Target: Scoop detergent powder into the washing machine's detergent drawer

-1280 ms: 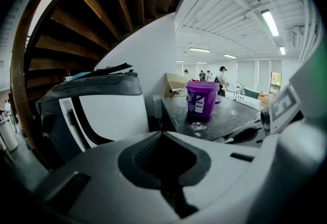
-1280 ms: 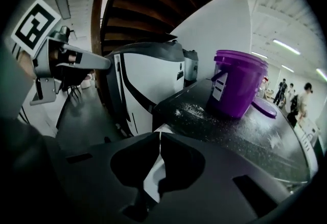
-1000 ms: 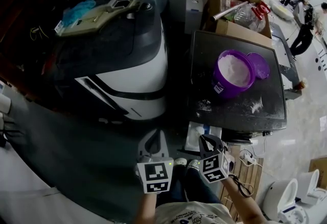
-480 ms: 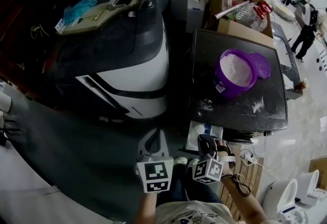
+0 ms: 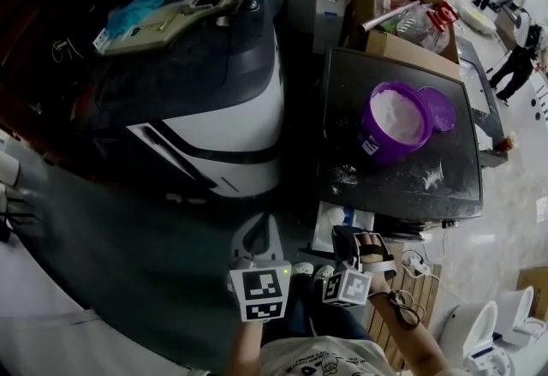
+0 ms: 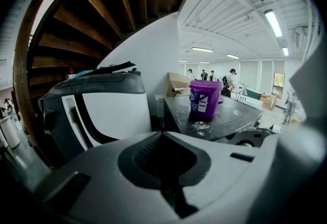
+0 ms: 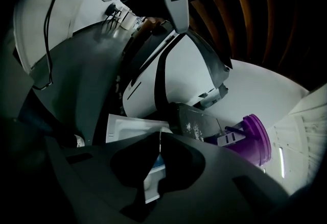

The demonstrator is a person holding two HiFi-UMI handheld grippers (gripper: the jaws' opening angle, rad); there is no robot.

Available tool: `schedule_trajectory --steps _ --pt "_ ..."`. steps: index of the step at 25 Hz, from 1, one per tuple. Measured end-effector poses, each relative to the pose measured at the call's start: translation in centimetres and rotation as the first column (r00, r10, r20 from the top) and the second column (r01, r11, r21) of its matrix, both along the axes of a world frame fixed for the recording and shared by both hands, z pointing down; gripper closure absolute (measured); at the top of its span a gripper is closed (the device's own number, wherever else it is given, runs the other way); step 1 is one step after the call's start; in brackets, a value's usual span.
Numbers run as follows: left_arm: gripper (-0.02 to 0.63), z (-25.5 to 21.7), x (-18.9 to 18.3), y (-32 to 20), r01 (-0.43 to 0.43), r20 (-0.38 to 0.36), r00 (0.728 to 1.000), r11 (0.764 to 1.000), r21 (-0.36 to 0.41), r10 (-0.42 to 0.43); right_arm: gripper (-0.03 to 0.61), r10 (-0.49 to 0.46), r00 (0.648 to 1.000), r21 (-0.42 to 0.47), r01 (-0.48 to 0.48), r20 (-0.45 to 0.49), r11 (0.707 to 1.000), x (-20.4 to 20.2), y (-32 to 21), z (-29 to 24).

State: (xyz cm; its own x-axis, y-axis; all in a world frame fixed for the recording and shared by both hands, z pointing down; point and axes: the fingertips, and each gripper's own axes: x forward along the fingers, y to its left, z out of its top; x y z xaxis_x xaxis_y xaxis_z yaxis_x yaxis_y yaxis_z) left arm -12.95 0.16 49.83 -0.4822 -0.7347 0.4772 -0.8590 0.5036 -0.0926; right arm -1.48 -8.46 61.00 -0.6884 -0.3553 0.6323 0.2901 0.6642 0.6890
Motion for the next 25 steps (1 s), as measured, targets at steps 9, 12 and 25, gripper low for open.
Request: schedule_trajectory --steps 9,12,25 --pt "0.612 0.10 -0.19 0.04 0.004 -0.001 1.000 1.000 -0.003 -0.004 0.558 0.002 1.000 -0.006 -0.002 0.004 1.000 0.08 -0.01 0.20" --pt "0.612 0.11 -0.24 0.14 0.008 -0.001 1.000 1.000 -0.003 -0.008 0.558 0.005 1.000 -0.001 -0.005 0.010 1.000 0.06 -0.09 0.01" --pt "0.612 -0.09 -0.31 0.00 0.014 -0.001 1.000 1.000 0.005 -0.014 0.558 0.069 0.995 -0.139 -0.059 0.073 0.989 -0.12 -0.18 -0.31"
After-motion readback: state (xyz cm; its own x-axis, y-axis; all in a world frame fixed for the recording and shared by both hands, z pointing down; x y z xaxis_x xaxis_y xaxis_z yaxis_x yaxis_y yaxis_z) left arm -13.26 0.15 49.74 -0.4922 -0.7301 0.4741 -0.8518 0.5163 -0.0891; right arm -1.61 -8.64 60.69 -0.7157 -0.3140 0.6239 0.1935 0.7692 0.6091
